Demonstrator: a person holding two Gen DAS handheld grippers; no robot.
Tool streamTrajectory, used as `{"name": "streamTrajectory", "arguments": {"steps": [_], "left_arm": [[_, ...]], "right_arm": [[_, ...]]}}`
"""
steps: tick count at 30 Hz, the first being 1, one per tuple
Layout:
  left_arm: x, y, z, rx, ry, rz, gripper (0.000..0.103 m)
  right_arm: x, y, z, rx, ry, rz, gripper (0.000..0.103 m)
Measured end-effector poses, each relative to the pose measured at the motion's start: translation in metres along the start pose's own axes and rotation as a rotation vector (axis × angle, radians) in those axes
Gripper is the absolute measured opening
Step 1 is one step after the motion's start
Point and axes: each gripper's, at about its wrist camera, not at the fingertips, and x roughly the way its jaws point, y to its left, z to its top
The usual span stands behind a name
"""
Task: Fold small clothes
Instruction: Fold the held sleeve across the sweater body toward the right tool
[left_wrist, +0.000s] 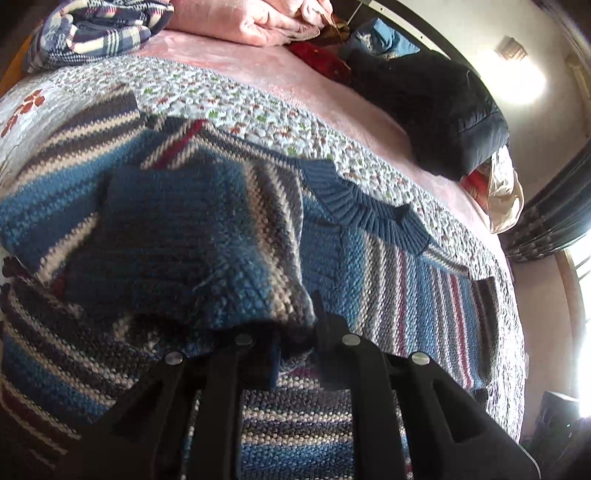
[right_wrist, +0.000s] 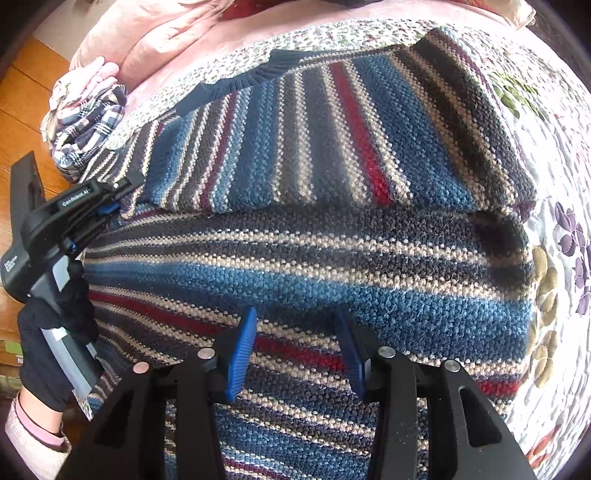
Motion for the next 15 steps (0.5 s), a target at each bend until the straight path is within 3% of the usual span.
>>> {"name": "streamTrajectory", "arguments": {"steps": [6, 8, 12, 15], "left_arm": [[-0.032, 0.013, -0.006, -0.001, 0.046, -0.087, 0.017], [-0.057, 0.022, -0.005, 0.011, 0.016, -0.094, 0.017], [-0.097, 0.053, 0.014, 0.020, -0.072, 0.010, 0.020], [-0.100, 0.074, 0.038, 0.040, -0.085, 0.135, 0.022]], "right_arm": [[0.003, 0.001, 0.003, 0.005, 0.012, 0.005, 0.045], [0.003, 0.001, 0.004, 0.001, 0.016, 0.006, 0.045], [0.002, 0.005, 0.008, -0.010, 0.020, -0.007, 0.045], [-0.001, 0.015, 0.014, -0.021, 0.010, -0.013, 0.047]]}}
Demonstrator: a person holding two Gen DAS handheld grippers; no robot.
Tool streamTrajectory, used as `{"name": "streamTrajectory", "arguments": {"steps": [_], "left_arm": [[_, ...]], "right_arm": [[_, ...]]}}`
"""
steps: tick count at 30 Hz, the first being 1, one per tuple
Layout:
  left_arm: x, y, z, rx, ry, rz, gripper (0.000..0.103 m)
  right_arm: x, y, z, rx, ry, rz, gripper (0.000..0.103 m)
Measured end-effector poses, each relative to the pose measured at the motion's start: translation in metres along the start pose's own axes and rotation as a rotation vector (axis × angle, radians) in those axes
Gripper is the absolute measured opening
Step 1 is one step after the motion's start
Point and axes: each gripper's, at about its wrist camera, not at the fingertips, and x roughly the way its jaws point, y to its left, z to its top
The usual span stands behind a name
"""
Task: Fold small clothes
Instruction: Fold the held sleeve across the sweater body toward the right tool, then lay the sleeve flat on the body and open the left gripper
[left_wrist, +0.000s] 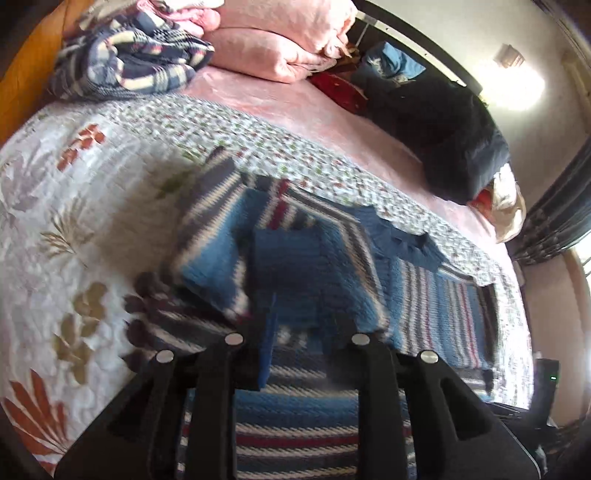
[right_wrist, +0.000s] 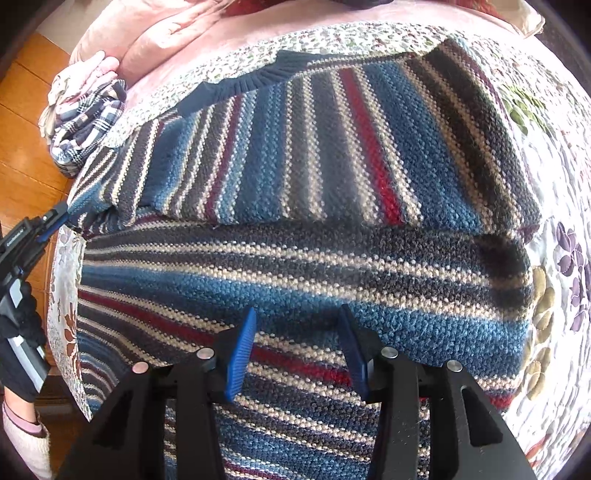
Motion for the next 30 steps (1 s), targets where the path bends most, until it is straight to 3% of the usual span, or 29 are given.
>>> {"name": "streamTrajectory", "arguments": {"steps": [3, 8, 14, 16, 19, 22, 26, 27, 30], "left_arm": [[0.018, 0.015, 0.015, 0.026, 0.024, 0.094, 0.022], [0.065, 0.040, 0.013, -0.005, 0.164, 0.122, 0.022], [0.059, 0.049, 0.013, -0.057, 0.142, 0.071, 0.022], [0.038, 0.051, 0.015, -0.092, 0.092, 0.044, 0.023], [0.005, 0.051, 0.017, -0.105, -0.001, 0.057, 0.033], [-0.020, 0.057, 0.019, -0.121, -0.052, 0.057, 0.035], [-0.036, 0.064, 0.013, -0.131, -0.055, 0.064, 0.035], [-0.037, 0.067, 0.011, -0.134, -0.050, 0.063, 0.035], [-0.038, 0.071, 0.006, -0.125, -0.039, 0.070, 0.035]], "right_arm": [[-0.002, 0.013, 0.008, -0.017, -0.007, 0.014, 0.047], [-0.003, 0.048, 0.033, -0.088, -0.011, 0.015, 0.047], [0.001, 0.099, 0.067, -0.144, -0.005, 0.057, 0.047], [0.009, 0.114, 0.078, -0.132, 0.016, 0.099, 0.049], [0.025, 0.139, 0.094, -0.110, 0.042, 0.140, 0.054], [0.049, 0.160, 0.105, -0.073, 0.093, 0.183, 0.055], [0.082, 0.178, 0.112, -0.066, 0.151, 0.138, 0.056], [0.088, 0.180, 0.112, -0.067, 0.159, 0.122, 0.055], [0.088, 0.186, 0.111, -0.109, 0.140, 0.113, 0.029]]}}
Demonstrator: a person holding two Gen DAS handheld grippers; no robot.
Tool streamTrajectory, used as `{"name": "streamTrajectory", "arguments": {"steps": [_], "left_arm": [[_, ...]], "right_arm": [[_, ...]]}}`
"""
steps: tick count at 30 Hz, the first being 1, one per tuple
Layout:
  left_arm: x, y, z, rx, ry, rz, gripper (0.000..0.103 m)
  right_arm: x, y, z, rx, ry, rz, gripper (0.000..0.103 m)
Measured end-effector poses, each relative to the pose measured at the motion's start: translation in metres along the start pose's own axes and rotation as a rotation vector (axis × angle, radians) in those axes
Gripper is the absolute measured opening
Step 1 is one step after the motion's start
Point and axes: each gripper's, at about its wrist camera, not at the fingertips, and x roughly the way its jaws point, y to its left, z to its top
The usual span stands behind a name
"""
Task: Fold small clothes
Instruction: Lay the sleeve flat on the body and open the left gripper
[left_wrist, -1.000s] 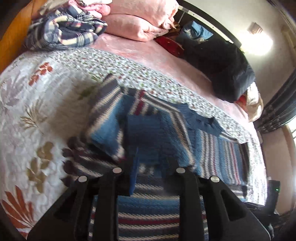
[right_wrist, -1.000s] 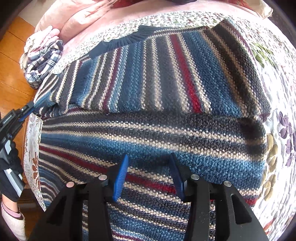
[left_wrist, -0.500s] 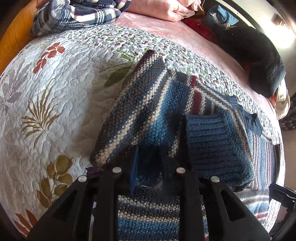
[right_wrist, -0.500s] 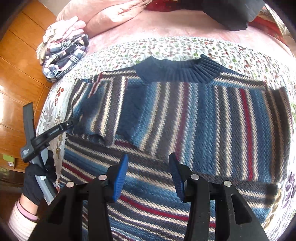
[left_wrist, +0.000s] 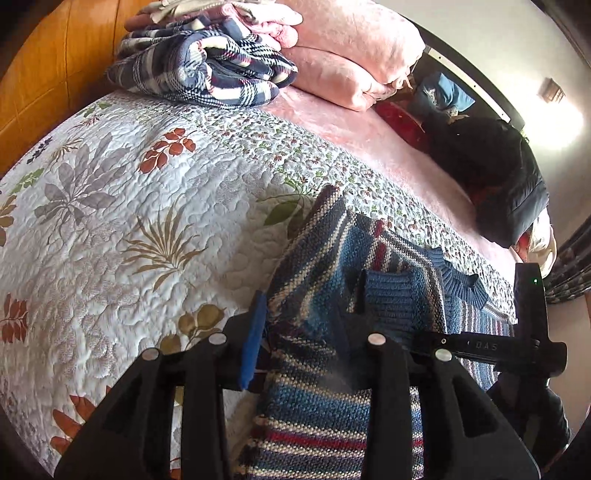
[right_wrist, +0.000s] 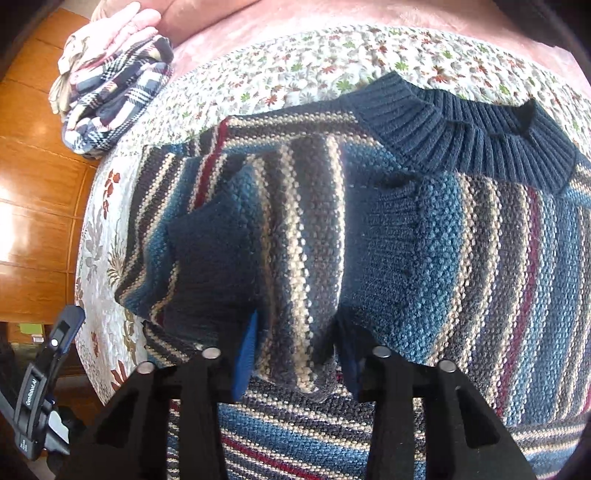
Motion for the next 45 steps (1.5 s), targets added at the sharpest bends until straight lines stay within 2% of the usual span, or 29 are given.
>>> {"name": "streamTrajectory", "arguments": {"steps": [1, 2, 7, 10, 13, 18, 22, 25, 27, 29, 33, 35, 39, 41, 42, 45], "left_arm": [[0.002, 0.000, -0.001, 0.008, 0.003, 0.007, 0.035], [0.004, 0.000, -0.002, 0.017, 0.006, 0.014, 0.035], [0.014, -0.012, -0.002, 0.028, 0.016, -0.009, 0.035], [0.023, -0.029, -0.003, 0.055, 0.021, -0.025, 0.035], [0.036, -0.051, -0.006, 0.097, 0.035, -0.034, 0.035], [0.067, -0.074, -0.013, 0.161, 0.092, -0.017, 0.035], [0.092, -0.072, -0.018, 0.175, 0.153, 0.017, 0.034], [0.099, -0.069, -0.022, 0.189, 0.161, 0.020, 0.034], [0.100, -0.070, -0.024, 0.215, 0.158, 0.028, 0.034], [0.099, -0.069, -0.024, 0.218, 0.159, 0.021, 0.034], [0.086, -0.067, -0.021, 0.195, 0.140, -0.014, 0.034], [0.081, -0.070, -0.021, 0.202, 0.125, -0.029, 0.035], [0.087, -0.074, -0.027, 0.221, 0.155, -0.027, 0.035], [0.091, -0.073, -0.029, 0.227, 0.167, -0.023, 0.035], [0.094, -0.072, -0.031, 0.226, 0.172, -0.022, 0.035], [0.097, -0.068, -0.032, 0.216, 0.175, -0.031, 0.035]], "right_arm": [[-0.004, 0.002, -0.001, -0.019, -0.007, 0.016, 0.018], [-0.012, 0.004, -0.002, -0.035, -0.023, 0.021, 0.015], [-0.062, 0.002, -0.008, -0.089, -0.152, 0.019, 0.014], [-0.081, -0.012, -0.009, -0.081, -0.186, 0.019, 0.014], [-0.082, -0.034, -0.005, -0.030, -0.180, 0.008, 0.014], [-0.052, -0.076, -0.005, 0.082, -0.117, 0.020, 0.014], [-0.035, -0.084, -0.010, 0.083, -0.099, 0.000, 0.018], [-0.033, -0.085, -0.010, 0.081, -0.094, -0.005, 0.020], [-0.037, -0.081, -0.008, 0.059, -0.087, -0.036, 0.024], [-0.048, -0.071, -0.008, 0.024, -0.117, -0.105, 0.036], [-0.077, -0.038, -0.016, -0.113, -0.214, -0.173, 0.036], [-0.075, -0.019, -0.019, -0.179, -0.197, -0.160, 0.037], [-0.046, 0.017, -0.023, -0.266, -0.117, -0.123, 0.040], [-0.031, 0.029, -0.026, -0.299, -0.092, -0.156, 0.055], [-0.023, 0.032, -0.027, -0.305, -0.079, -0.176, 0.058], [-0.003, 0.035, -0.028, -0.332, -0.052, -0.250, 0.059]]}}
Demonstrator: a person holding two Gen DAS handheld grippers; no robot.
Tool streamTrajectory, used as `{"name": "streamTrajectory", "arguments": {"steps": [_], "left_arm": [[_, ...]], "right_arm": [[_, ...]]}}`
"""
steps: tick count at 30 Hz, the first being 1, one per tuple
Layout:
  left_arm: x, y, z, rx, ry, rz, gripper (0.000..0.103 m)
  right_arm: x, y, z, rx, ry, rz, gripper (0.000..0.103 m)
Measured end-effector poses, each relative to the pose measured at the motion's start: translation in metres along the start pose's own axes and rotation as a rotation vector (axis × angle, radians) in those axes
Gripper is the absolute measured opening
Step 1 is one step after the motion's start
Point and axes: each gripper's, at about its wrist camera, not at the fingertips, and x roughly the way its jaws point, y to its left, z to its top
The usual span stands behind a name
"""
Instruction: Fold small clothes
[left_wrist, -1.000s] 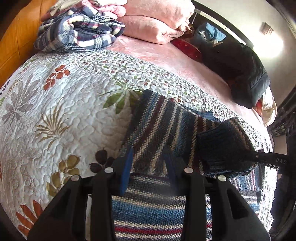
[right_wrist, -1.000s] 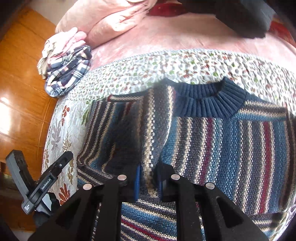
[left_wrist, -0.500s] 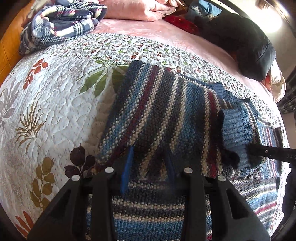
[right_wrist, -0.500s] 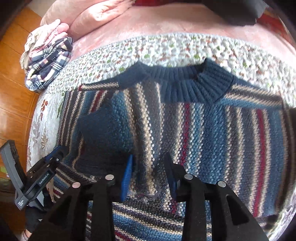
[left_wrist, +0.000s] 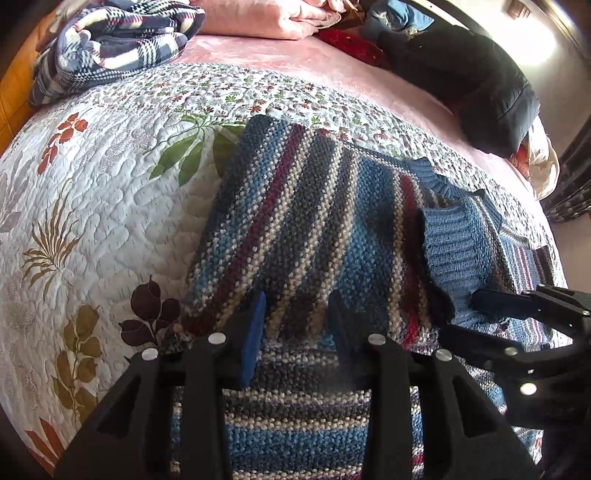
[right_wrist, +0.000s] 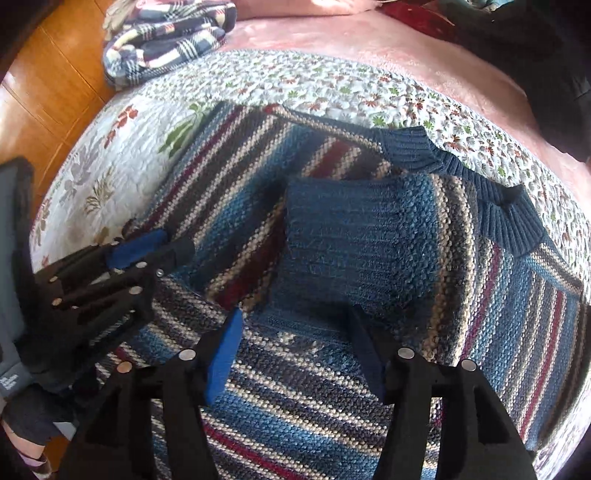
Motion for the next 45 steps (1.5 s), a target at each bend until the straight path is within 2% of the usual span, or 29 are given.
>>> {"name": "streamTrajectory", "arguments": {"steps": [2, 3, 5, 9, 14, 16, 18, 22, 27, 30, 32, 34, 37, 41, 45], "left_arm": [[0.001, 0.002, -0.001, -0.009, 0.000, -0.006, 0.035], [0.002, 0.002, -0.001, -0.009, 0.000, -0.005, 0.035], [0.002, 0.002, -0.002, -0.004, -0.003, -0.001, 0.035], [0.003, 0.003, -0.004, -0.005, -0.009, -0.005, 0.035], [0.003, 0.002, -0.004, -0.006, -0.009, 0.001, 0.035], [0.003, 0.002, -0.004, -0.003, -0.009, 0.008, 0.035], [0.004, 0.001, -0.004, -0.004, -0.009, 0.012, 0.035], [0.005, -0.001, -0.004, -0.001, -0.009, 0.027, 0.035], [0.007, -0.002, -0.004, 0.005, -0.003, 0.043, 0.035], [0.008, -0.003, -0.002, 0.014, 0.003, 0.048, 0.036], [0.002, -0.005, 0.004, 0.025, 0.007, 0.041, 0.036], [-0.011, -0.009, 0.010, 0.026, -0.033, -0.006, 0.037], [-0.017, -0.024, 0.017, 0.049, -0.050, -0.036, 0.042], [-0.003, -0.047, 0.021, 0.133, -0.004, -0.032, 0.045], [0.015, -0.051, 0.015, 0.154, 0.055, -0.024, 0.046]], "right_arm": [[0.003, 0.000, -0.001, -0.021, -0.007, -0.036, 0.046], [0.000, -0.003, -0.001, -0.009, -0.013, -0.015, 0.042], [-0.009, -0.016, -0.003, 0.038, -0.027, 0.028, 0.008], [-0.042, -0.059, -0.016, 0.193, -0.114, 0.171, 0.008], [-0.081, -0.131, -0.051, 0.415, -0.223, 0.242, 0.008], [-0.089, -0.161, -0.066, 0.483, -0.243, 0.228, 0.008], [-0.089, -0.185, -0.076, 0.530, -0.240, 0.207, 0.008], [-0.074, -0.223, -0.101, 0.622, -0.194, 0.216, 0.008], [-0.052, -0.243, -0.116, 0.662, -0.152, 0.241, 0.009], [-0.050, -0.247, -0.122, 0.677, -0.151, 0.251, 0.022], [-0.051, -0.254, -0.127, 0.712, -0.174, 0.315, 0.039], [-0.048, -0.263, -0.125, 0.743, -0.181, 0.365, 0.043], [-0.038, -0.269, -0.115, 0.755, -0.143, 0.382, 0.041], [-0.044, -0.264, -0.095, 0.701, -0.147, 0.367, 0.009], [-0.071, -0.254, -0.081, 0.602, -0.264, 0.290, 0.008]]}}
